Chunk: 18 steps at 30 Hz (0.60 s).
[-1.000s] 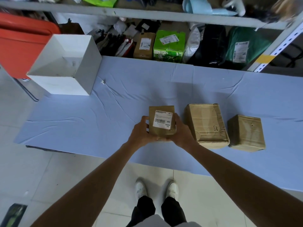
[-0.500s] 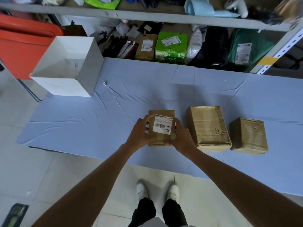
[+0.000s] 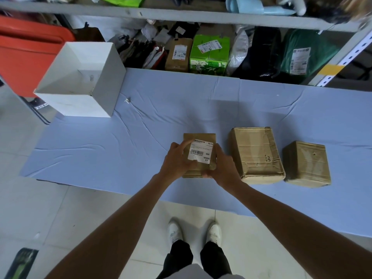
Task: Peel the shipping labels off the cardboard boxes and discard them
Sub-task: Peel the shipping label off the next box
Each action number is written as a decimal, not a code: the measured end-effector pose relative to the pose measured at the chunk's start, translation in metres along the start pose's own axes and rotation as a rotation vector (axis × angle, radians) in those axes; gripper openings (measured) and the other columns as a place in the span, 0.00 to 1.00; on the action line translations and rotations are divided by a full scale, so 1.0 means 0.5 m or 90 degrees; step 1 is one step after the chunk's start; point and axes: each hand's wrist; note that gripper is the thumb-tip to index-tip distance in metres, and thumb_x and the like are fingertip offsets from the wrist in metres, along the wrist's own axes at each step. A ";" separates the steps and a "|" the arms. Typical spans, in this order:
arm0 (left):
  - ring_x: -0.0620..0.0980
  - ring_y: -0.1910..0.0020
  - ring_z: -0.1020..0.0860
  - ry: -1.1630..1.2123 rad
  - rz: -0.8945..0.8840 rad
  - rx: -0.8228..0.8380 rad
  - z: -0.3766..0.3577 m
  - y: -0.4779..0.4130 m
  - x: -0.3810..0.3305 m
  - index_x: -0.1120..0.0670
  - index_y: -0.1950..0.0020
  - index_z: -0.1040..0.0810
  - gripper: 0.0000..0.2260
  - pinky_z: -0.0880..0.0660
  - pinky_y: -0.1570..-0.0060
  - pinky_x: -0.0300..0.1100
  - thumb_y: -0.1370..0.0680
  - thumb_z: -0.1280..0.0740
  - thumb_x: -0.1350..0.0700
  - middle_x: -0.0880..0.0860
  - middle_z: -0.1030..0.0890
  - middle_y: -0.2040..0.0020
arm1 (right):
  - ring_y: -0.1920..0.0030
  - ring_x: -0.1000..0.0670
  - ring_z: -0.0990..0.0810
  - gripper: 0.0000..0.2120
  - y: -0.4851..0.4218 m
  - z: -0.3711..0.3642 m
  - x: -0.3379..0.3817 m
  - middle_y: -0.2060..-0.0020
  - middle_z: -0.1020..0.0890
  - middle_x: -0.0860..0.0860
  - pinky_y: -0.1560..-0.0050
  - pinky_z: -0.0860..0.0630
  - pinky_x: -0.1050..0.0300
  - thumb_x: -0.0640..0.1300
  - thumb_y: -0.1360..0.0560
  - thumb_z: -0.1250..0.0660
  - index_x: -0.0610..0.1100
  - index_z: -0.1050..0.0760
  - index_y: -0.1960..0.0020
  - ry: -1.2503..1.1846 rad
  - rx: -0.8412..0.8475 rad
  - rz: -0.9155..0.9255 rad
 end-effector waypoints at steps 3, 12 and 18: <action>0.54 0.47 0.24 -0.005 0.008 0.002 0.001 0.004 -0.011 0.45 0.31 0.34 0.33 0.22 0.46 0.49 0.36 0.34 0.44 0.55 0.31 0.44 | 0.50 0.55 0.24 0.39 -0.002 -0.001 0.000 0.46 0.20 0.50 0.66 0.24 0.71 0.34 0.38 0.22 0.44 0.37 0.33 0.010 0.001 0.005; 0.53 0.46 0.24 -0.042 0.013 0.041 0.001 0.008 -0.018 0.44 0.38 0.26 0.20 0.23 0.45 0.44 0.29 0.29 0.48 0.53 0.31 0.43 | 0.50 0.51 0.20 0.40 -0.007 0.001 -0.003 0.48 0.20 0.51 0.65 0.24 0.71 0.34 0.41 0.21 0.45 0.36 0.35 0.026 0.003 -0.014; 0.52 0.45 0.24 0.032 0.026 0.040 0.018 0.014 -0.010 0.38 0.34 0.34 0.28 0.22 0.45 0.52 0.33 0.32 0.47 0.53 0.29 0.43 | 0.52 0.55 0.25 0.39 -0.004 0.006 -0.002 0.49 0.23 0.52 0.70 0.28 0.76 0.31 0.40 0.22 0.43 0.36 0.35 0.012 0.015 -0.021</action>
Point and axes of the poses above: each hand's wrist, its own y-axis away from the middle knuckle, its own z-axis out of the back of the hand, x = y × z
